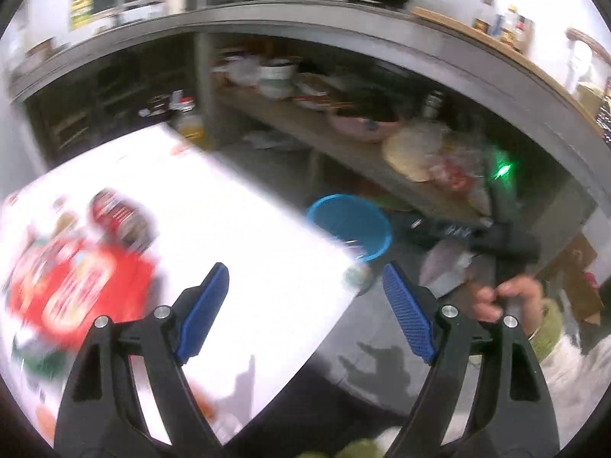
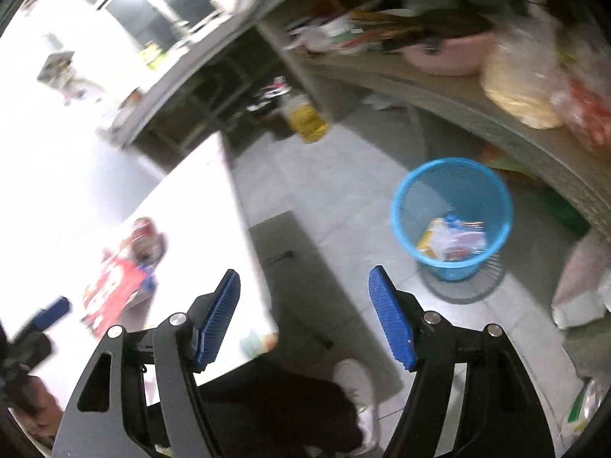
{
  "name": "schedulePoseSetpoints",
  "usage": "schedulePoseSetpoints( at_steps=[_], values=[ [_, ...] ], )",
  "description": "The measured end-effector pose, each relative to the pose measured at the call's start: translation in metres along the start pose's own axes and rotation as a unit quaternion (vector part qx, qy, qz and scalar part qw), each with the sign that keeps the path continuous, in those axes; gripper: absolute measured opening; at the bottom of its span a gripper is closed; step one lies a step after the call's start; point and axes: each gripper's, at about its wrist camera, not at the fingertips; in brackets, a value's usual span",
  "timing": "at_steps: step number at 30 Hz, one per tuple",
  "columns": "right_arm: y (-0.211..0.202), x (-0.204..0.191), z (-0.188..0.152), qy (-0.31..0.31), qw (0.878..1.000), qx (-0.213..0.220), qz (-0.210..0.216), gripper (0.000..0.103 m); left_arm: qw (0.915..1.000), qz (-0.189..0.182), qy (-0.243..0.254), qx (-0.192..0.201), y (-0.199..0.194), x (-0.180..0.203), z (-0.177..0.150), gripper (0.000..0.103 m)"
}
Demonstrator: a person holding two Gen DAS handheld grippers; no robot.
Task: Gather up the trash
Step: 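Move both open tools back over the table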
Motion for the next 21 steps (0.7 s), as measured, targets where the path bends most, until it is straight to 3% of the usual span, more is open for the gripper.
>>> schedulePoseSetpoints(
  at_steps=[7, 11, 13, 16, 21],
  values=[
    [0.007, -0.077, -0.03, -0.081, 0.993, -0.056, 0.063, 0.068, 0.9938, 0.07, -0.084, 0.018, -0.056, -0.061, -0.073, 0.079],
    [0.008, -0.139, -0.051, -0.17, 0.976, -0.088, 0.103, 0.068, 0.9829, 0.1, -0.153, 0.022, -0.073, -0.099, -0.11, 0.078],
    [0.009, -0.173, -0.062, -0.226, 0.962, -0.102, 0.118, 0.068, 0.9766, 0.102, -0.187, 0.027, -0.075, -0.114, -0.124, 0.074],
    [0.013, -0.211, -0.075, -0.296, 0.938, -0.131, 0.126, 0.055, 0.9665, 0.079, -0.242, 0.035, -0.071, -0.134, -0.14, 0.063],
    [0.029, -0.268, -0.106, -0.416, 0.882, -0.202, 0.096, 0.044, 0.9569, 0.037, -0.284, 0.047, -0.063, -0.154, -0.161, 0.051]
  ],
)
Point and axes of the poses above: each gripper's, at about its wrist camera, not at the fingertips, and y roughly the way its jaws point, x to its right, z to its top, and after that the axes turned 3 degrees about y, right-handed
